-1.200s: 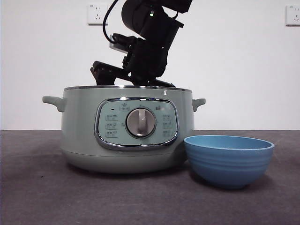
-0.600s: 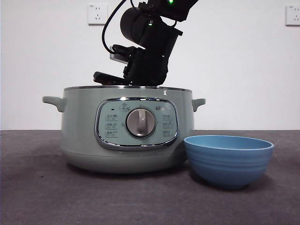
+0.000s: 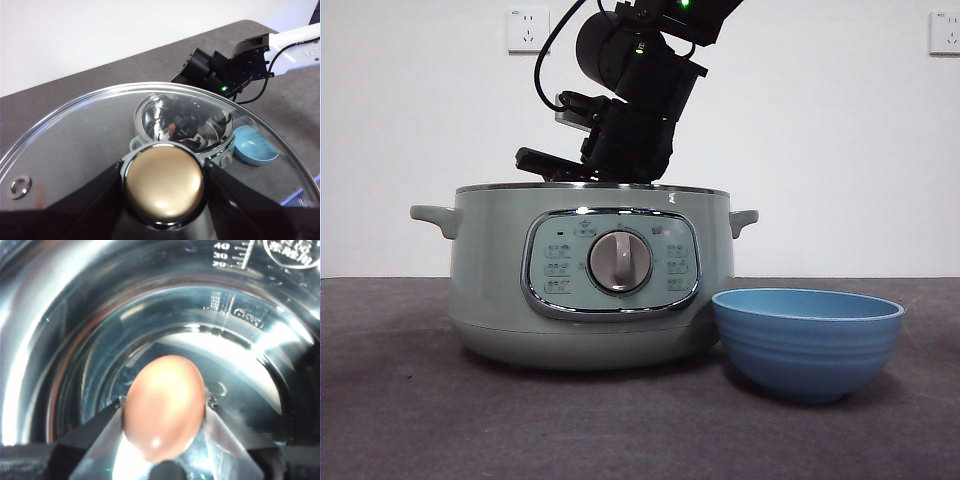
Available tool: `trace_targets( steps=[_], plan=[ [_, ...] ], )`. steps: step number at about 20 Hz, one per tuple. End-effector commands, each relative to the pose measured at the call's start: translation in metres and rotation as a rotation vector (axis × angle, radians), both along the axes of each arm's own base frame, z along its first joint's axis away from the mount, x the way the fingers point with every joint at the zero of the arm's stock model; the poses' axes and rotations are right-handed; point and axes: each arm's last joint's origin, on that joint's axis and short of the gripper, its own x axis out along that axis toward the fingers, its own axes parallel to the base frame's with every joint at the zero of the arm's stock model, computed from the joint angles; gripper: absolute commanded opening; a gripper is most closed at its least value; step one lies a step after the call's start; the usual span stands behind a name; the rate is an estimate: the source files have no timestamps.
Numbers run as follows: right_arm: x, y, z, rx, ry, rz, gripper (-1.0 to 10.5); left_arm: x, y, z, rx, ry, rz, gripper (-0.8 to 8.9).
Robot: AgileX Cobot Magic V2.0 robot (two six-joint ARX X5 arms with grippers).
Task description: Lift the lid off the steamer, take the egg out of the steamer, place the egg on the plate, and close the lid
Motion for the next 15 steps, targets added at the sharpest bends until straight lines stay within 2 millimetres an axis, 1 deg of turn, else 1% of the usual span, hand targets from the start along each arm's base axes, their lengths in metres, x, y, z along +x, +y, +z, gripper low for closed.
trace_targets(
  steps=[1,2,4,5,7,8,9,10,11,12,13,15],
  plan=[
    [-0.009,-0.006,0.029,0.023,-0.053,0.029,-0.1,-0.003,0.002,0.006,-0.022,-0.064,-0.006,-0.08],
    [-0.015,-0.011,0.047,0.042,-0.079,0.031,-0.1,-0.003,0.002,0.007,-0.027,-0.071,-0.006,-0.08],
    [-0.034,-0.028,0.087,0.056,-0.127,0.052,-0.1,-0.002,0.001,0.009,-0.039,-0.093,-0.008,-0.08],
    [-0.048,-0.041,0.109,0.043,-0.155,0.076,-0.1,-0.003,0.001,0.01,-0.046,-0.092,-0.025,-0.08],
    [-0.079,-0.07,0.149,-0.016,-0.224,0.069,-0.1,-0.003,0.0,0.01,-0.055,-0.09,-0.049,-0.08],
    [-0.094,-0.085,0.165,-0.037,-0.243,0.057,-0.1,-0.003,0.0,0.01,-0.056,-0.092,-0.049,-0.08],
    [-0.106,-0.096,0.176,-0.045,-0.246,0.061,-0.1,-0.003,0.0,0.01,-0.058,-0.094,-0.049,-0.08],
    [-0.116,-0.108,0.181,-0.063,-0.239,0.056,-0.1,-0.003,0.0,0.011,-0.059,-0.096,-0.05,-0.08],
    [-0.122,-0.116,0.181,-0.085,-0.236,0.043,-0.1,-0.003,0.0,0.011,-0.061,-0.099,-0.051,-0.08],
    [-0.128,-0.122,0.177,-0.1,-0.226,0.035,-0.1,-0.003,0.0,0.011,-0.063,-0.101,-0.053,-0.08],
    [-0.132,-0.127,0.169,-0.117,-0.213,0.025,-0.1,-0.003,0.0,0.011,-0.063,-0.102,-0.053,-0.08],
    [-0.137,-0.137,0.146,-0.139,-0.178,0.005,-0.1,-0.003,0.0,0.011,-0.064,-0.102,-0.053,-0.08]
  ],
)
